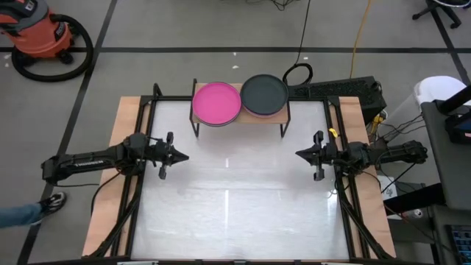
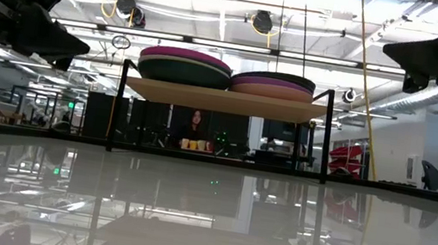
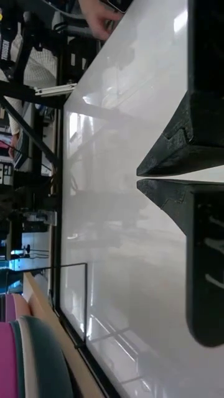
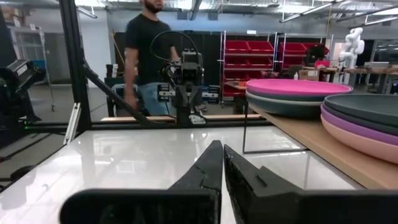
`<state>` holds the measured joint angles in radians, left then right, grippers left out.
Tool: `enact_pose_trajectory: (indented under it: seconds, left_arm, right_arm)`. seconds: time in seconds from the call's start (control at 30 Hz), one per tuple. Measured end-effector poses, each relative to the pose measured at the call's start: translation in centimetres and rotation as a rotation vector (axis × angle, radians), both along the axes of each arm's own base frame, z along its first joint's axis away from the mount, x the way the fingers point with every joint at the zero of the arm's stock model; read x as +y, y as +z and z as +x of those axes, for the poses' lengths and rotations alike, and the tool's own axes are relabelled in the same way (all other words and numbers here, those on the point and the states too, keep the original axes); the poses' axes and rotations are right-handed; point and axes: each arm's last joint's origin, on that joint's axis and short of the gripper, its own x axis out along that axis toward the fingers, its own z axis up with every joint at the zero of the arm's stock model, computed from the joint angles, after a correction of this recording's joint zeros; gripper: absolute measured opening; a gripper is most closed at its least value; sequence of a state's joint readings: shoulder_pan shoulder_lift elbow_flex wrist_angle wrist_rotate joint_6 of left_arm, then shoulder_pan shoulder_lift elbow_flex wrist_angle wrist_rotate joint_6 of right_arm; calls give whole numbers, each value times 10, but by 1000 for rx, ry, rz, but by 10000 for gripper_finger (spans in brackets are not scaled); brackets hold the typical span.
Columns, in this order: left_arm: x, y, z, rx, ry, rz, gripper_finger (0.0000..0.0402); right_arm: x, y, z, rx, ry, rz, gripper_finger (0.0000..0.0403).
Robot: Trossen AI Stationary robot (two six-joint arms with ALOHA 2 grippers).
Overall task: Place and stack plates onto a shelf
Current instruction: Return to Home Position
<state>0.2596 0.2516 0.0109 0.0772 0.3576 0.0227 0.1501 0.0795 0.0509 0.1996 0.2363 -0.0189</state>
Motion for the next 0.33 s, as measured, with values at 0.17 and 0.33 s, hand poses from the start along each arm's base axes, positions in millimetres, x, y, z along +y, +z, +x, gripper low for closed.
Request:
enact_pose_trajectory:
  seconds: [0.17,0.33]
  left_arm:
    - [0,0,0,0,0,0,24]
    - [0,0,0,0,1,-2,24]
  right_arm:
    - [0,0,0,-4,0,1,0]
    - [0,1,0,-6,1,1,0]
